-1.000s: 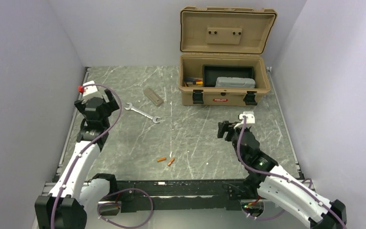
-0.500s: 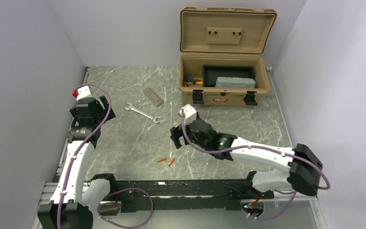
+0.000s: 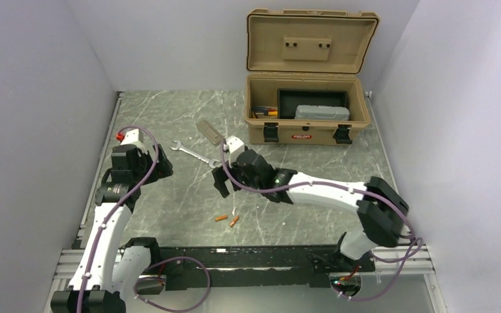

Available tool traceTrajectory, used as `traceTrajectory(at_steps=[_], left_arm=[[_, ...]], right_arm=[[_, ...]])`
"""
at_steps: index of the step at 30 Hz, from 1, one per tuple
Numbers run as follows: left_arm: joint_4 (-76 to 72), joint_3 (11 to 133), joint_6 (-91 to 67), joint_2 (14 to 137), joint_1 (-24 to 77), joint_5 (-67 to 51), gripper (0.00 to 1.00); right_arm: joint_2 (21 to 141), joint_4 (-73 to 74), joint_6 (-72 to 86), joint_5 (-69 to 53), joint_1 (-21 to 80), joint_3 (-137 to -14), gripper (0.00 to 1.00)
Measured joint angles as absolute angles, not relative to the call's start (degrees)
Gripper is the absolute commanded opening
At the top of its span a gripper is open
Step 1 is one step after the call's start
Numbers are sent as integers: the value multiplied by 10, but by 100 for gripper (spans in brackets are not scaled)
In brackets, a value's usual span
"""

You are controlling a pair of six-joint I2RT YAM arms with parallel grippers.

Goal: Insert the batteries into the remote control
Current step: Pick up the remote control from the center of the board.

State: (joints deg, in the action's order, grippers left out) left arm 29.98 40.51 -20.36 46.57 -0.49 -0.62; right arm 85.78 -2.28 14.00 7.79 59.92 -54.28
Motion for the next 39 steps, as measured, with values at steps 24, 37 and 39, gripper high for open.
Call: traceTrajectory(at_steps=[24, 37, 39], left_arm=[[321, 386, -157, 374, -5, -10, 99], [322, 386, -157, 374, -5, -7, 99], [322, 386, -157, 375, -5, -6, 99]], right_arm=[[1401, 168, 29, -14, 468, -1159, 99], [1408, 167, -5, -10, 463, -1178, 100], [1414, 166, -7, -10, 457, -1185, 100]])
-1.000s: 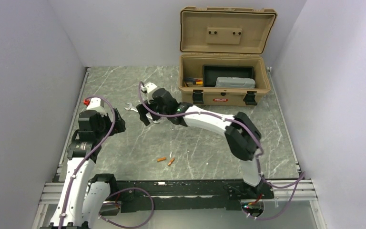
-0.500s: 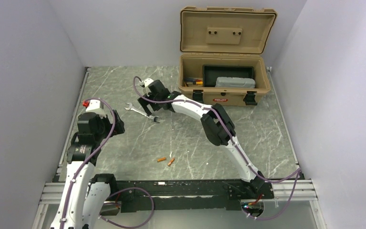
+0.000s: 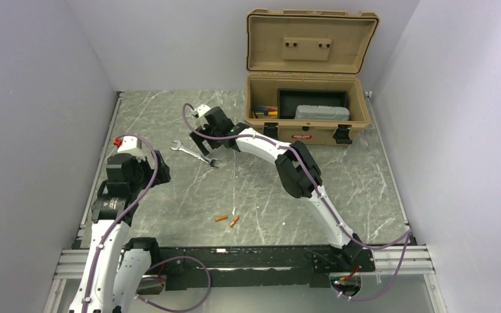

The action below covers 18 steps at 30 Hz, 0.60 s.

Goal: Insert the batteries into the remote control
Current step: Pick up the remote control from the center of the board.

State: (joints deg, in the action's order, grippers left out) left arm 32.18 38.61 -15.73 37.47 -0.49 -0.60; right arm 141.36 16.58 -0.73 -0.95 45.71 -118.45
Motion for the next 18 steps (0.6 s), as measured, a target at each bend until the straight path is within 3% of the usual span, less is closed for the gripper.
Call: traceTrajectory(at_steps=[10, 18], left_arm=[[322, 386, -157, 385, -5, -6, 99], [323, 386, -157, 387, -5, -6, 99]], right_arm=[[1418, 162, -22, -5, 442, -1191, 100], [1465, 171, -28, -17, 434, -1268, 100]])
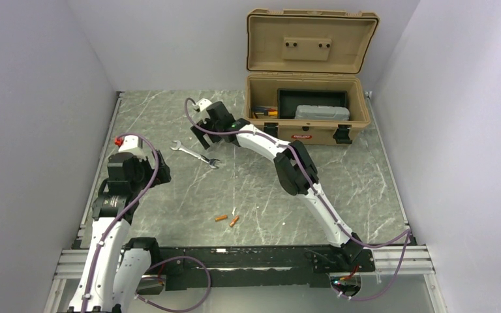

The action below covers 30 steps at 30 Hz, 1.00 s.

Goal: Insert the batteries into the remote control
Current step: Pick up the remote control from the center of the board.

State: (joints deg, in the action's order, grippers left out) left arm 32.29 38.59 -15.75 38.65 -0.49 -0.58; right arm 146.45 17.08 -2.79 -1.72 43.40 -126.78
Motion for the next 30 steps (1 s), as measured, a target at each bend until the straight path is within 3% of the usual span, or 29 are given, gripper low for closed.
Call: traceTrajectory(at_steps=[7, 17, 27, 30], left_arm=[[324, 386, -157, 392, -5, -6, 99], [324, 386, -157, 397, -5, -6, 99], [324, 386, -157, 399, -5, -6, 99], [324, 386, -157, 398, -5, -6, 99]], right_arm=[[1488, 180, -24, -31, 421, -1273, 93], [1487, 177, -22, -43, 416, -1266, 52], [1444, 152, -13, -46, 416, -1192, 20], [1428, 156, 0, -53, 418, -1172, 15]])
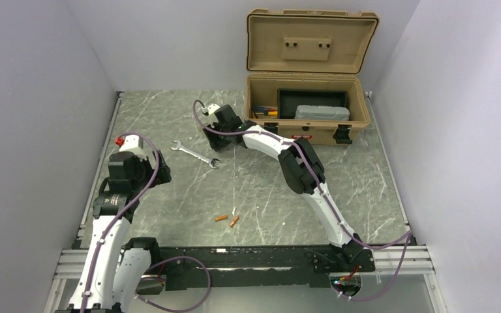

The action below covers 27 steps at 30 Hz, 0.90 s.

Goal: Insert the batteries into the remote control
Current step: Pick up the remote control from the center of the board, then adjust the remote control.

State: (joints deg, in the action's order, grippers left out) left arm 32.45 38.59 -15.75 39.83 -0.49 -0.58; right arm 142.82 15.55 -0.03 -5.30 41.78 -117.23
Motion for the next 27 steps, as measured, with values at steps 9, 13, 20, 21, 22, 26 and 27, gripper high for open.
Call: traceTrajectory(at_steps=[9, 13, 20, 21, 22, 26, 27], left_arm=[[318, 383, -160, 343, -5, -11, 99], [299, 372, -179, 295, -5, -29, 99], [264, 372, -225, 249, -5, -85, 100], [259, 375, -233, 248, -5, -96, 99], [254, 378, -237, 248, -5, -104, 99], [207, 383, -277, 247, -5, -155, 99], [197, 383, -290, 247, -5, -167, 99]], right_arm=[[1308, 172, 66, -105, 441, -1086, 7], [1223, 156, 105, -132, 453, -1036, 7], [1086, 93, 173, -156, 459, -933, 3], [1066, 84, 185, -157, 457, -912, 3], [1049, 78, 195, -158, 455, -893, 3], [959, 25, 261, -180, 445, -782, 2], [943, 11, 276, -185, 444, -761, 2]])
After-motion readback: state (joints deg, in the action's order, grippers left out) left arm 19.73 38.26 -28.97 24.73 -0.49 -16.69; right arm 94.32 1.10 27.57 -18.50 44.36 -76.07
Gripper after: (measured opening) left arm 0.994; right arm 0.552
